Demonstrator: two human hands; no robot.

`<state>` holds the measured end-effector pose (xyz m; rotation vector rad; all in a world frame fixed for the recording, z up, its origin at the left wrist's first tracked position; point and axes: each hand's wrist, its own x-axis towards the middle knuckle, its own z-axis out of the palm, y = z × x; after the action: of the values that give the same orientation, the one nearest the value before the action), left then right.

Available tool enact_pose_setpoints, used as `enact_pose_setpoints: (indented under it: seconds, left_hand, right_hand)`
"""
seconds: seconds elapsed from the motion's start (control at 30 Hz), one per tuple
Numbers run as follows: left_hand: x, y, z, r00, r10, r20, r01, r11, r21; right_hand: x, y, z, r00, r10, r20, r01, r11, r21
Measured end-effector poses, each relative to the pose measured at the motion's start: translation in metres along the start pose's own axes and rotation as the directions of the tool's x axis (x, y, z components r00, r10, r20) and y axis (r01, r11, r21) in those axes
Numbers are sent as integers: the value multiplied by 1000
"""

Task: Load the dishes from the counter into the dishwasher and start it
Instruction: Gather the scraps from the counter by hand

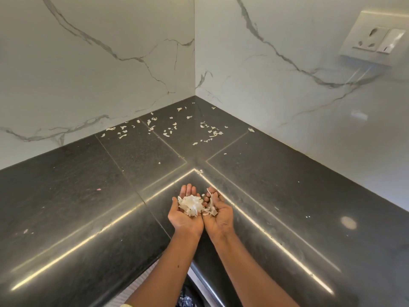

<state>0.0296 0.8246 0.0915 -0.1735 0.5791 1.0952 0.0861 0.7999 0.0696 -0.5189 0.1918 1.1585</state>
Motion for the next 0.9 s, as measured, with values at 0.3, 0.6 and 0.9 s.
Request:
enact_pose_setpoints:
  seconds: [0.3,0.6,0.9]
  left_hand:
    - [-35,0,-33,998,54,43,-58,994,96]
    - [-88,32,-90,998,52,33,-59,958,280]
    - [-118,79,-223,994,-12,-107,45,948,315]
  right_hand:
    - [-40,17,-18,995,61,79,-51,992,-115]
    - [-103,73,-48,997,-11,78,25,985,-172]
    - [-162,176,-133,990,34,-137,-43,997,-66]
